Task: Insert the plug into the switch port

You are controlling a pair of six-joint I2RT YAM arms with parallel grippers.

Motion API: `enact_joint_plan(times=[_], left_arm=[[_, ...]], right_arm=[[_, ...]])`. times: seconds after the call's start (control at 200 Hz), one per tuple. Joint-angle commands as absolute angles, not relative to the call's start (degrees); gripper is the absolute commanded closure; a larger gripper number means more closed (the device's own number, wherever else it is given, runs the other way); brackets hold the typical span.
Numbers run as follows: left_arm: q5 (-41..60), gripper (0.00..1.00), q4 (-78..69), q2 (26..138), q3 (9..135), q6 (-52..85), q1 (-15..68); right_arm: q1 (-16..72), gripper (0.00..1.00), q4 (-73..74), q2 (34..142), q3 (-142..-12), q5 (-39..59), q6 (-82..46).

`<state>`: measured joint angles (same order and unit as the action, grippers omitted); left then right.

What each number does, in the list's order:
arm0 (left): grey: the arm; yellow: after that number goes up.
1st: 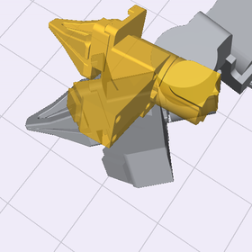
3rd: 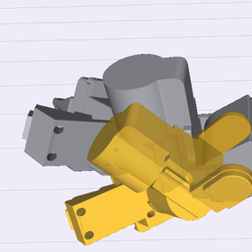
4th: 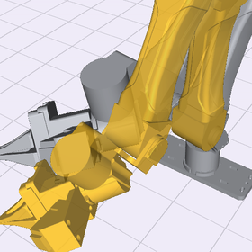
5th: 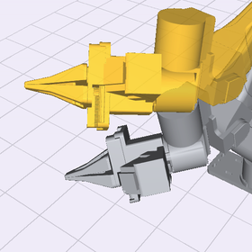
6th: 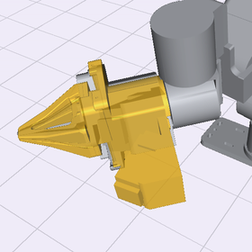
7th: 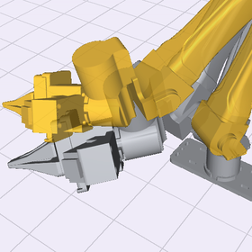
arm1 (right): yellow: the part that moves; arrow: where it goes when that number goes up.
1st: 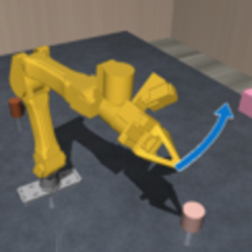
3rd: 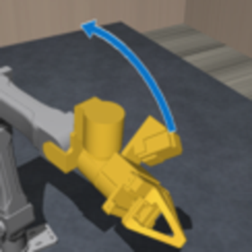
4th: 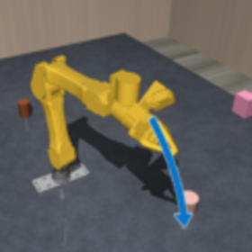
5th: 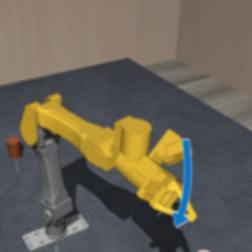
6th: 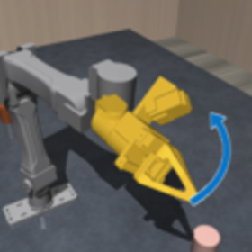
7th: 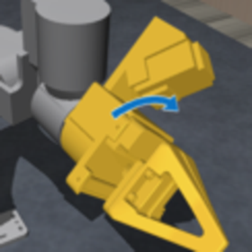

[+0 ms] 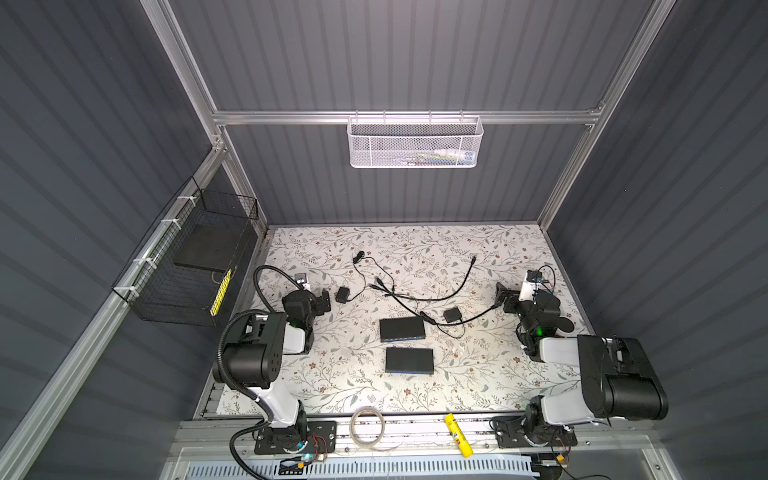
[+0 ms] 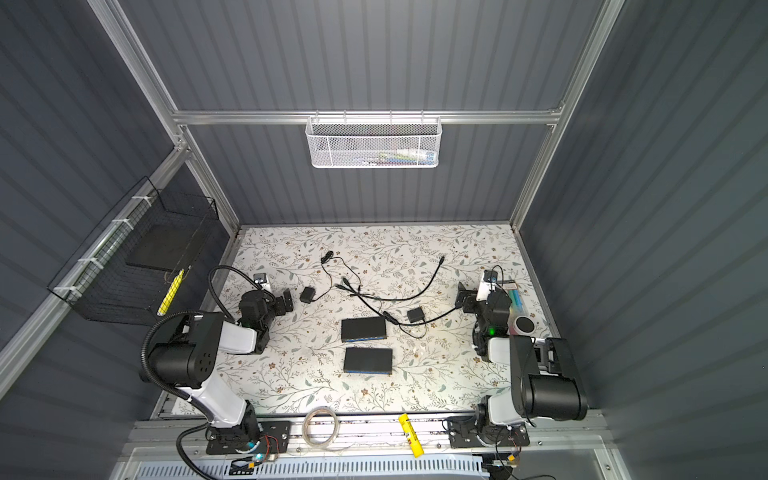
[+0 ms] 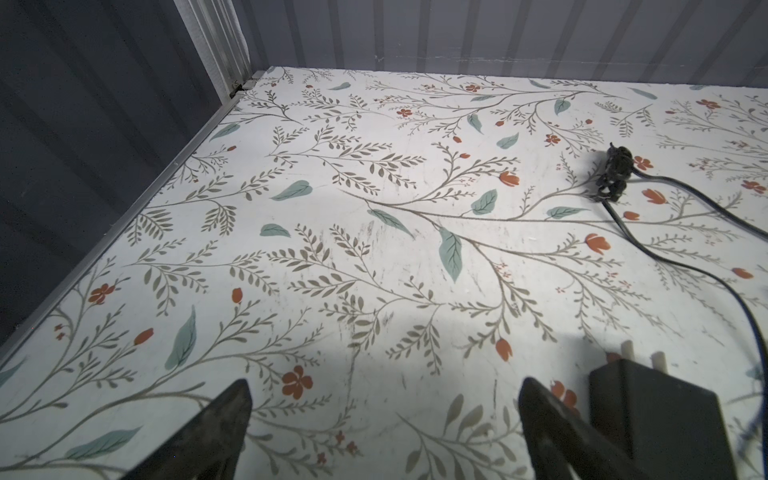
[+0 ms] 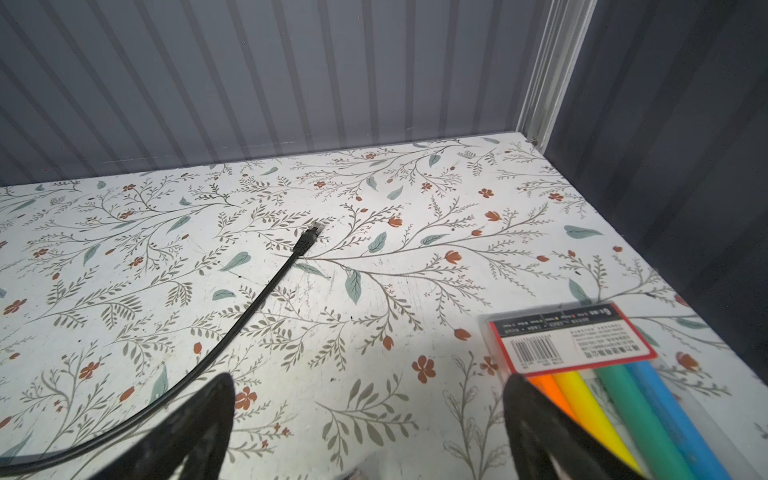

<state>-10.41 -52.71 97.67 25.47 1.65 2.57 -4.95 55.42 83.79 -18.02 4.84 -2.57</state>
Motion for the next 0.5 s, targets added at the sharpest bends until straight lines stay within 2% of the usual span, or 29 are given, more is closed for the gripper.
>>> enact_joint_plan(times=[0.0, 0.21, 0.32, 0.355, 0.425, 0.495], left_arm=[[-10.1, 0.0, -52.62, 98.26, 26.72, 0.44, 2.72], [-10.2, 0.01, -52.47, 98.29, 26.8, 0.44, 2.72], [-10.28, 0.08, -53.22, 97.96, 26.6, 0.44, 2.72], [-12.14, 0.1, -49.43, 95.98, 27.64, 1.13, 2.72], [-13.74, 0.13, -36.09, 90.32, 31.82, 2.1, 2.72], [-17.39, 0.14, -29.5, 87.23, 35.63, 3.69, 2.72]], right_arm=[[-5.24, 0.01, 55.03, 83.81, -19.18, 5.62, -3.11], [-5.27, 0.01, 54.84, 83.82, -19.36, 5.71, -3.25], [-5.36, 0.11, 55.21, 83.64, -19.01, 5.71, -3.16], [-5.3, 0.15, 55.56, 83.32, -18.97, 4.81, -3.57], [-5.27, 0.19, 39.99, 77.44, -23.96, 2.4, -4.12], [-4.47, 0.21, 24.43, 73.46, -31.76, -0.23, -3.59]])
